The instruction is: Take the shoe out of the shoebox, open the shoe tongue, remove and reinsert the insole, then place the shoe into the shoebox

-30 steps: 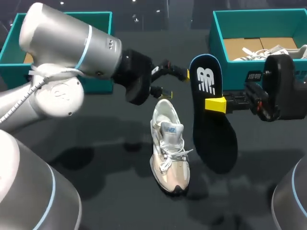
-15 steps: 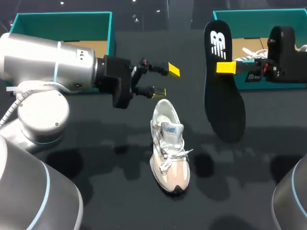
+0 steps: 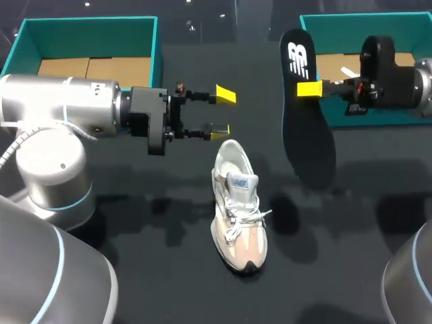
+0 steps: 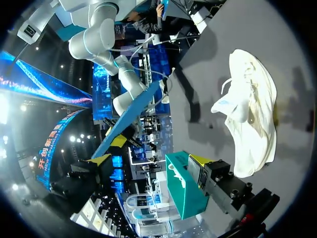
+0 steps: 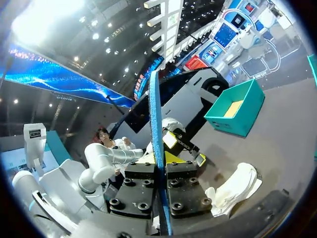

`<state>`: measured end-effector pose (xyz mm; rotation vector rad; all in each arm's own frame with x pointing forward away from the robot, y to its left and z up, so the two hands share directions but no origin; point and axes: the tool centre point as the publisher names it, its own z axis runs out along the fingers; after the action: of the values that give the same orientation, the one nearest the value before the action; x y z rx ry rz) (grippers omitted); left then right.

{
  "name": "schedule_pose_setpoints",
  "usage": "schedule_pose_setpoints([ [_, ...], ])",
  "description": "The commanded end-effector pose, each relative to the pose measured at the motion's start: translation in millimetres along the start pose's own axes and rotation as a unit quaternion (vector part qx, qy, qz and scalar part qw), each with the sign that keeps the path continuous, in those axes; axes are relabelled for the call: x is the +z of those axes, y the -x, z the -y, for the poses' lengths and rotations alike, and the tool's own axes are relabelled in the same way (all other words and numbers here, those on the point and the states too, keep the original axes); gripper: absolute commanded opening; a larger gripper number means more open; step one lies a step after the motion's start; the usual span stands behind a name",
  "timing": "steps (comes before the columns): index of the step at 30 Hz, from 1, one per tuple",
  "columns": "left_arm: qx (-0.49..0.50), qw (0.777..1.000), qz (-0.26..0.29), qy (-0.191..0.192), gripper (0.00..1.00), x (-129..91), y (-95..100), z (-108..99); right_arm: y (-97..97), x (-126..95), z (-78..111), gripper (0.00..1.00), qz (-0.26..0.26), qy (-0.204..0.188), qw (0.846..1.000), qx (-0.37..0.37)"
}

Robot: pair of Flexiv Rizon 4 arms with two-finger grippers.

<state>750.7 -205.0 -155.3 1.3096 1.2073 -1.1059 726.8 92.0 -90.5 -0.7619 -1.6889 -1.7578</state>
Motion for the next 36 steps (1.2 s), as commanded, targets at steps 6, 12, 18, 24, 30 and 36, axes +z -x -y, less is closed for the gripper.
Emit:
schedule_pose_setpoints([
  [6, -0.01, 1.0, 0.021, -0.006, 1.0, 11, 10.5, -5, 35.0, 17, -13.1, 0.0, 0.062, 0.001, 0.992, 0.107],
  [12, -0.01, 1.0, 0.021, -0.006, 1.0, 11, 10.5, -5, 35.0, 17, -13.1, 0.0, 0.062, 0.001, 0.992, 0.107],
  [18, -0.012, 1.0, 0.02, -0.002, 1.0, 21, 9.9, -4, 47.6, 29, -14.5, 0.0, 0.082, 0.011, 0.981, 0.174],
  [24, -0.006, 1.0, 0.03, -0.003, 1.0, 33, 11.7, -5, 63.4, 37, -10.0, 0.0, 0.11, 0.033, 0.961, 0.251],
  [30, -0.006, 1.0, 0.027, 0.007, 0.95, 43, 8.7, -11, 70.2, 43, -8.1, 0.0, 0.119, 0.053, 0.95, 0.284],
  [36, -0.005, 1.0, 0.027, 0.009, 0.68, 49, 8.6, -13, 74.9, 49, -3.3, 0.0, 0.125, 0.055, 0.943, 0.305],
])
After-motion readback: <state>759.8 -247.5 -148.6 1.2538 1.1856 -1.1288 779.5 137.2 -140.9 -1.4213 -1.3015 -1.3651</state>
